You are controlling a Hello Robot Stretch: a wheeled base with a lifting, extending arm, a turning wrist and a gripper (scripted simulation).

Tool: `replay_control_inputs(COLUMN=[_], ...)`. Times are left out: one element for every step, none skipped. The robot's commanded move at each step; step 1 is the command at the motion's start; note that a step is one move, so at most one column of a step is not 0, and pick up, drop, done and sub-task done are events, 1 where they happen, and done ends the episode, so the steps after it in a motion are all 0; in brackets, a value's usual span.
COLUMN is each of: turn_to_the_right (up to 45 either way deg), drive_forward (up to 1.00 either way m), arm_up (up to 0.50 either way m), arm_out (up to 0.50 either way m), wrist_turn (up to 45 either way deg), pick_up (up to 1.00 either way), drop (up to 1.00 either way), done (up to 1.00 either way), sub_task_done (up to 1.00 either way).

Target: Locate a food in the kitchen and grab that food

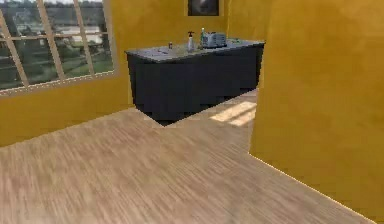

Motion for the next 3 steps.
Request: replay_control_inputs(turn_to_the_right=[0.0,0.0,-45.0], drive_forward=[1.0,0.8,0.0], arm_up=[0.0,0.0,0.0], arm_out=[0.0,0.0,0.0], wrist_turn=[0.0,0.0,0.0], pick_up=[0.0,0.0,0.0], drop=[0.0,0.0,0.0], done=[0.0,0.0,0.0], sub_task_done=[0.0,0.0,0.0])
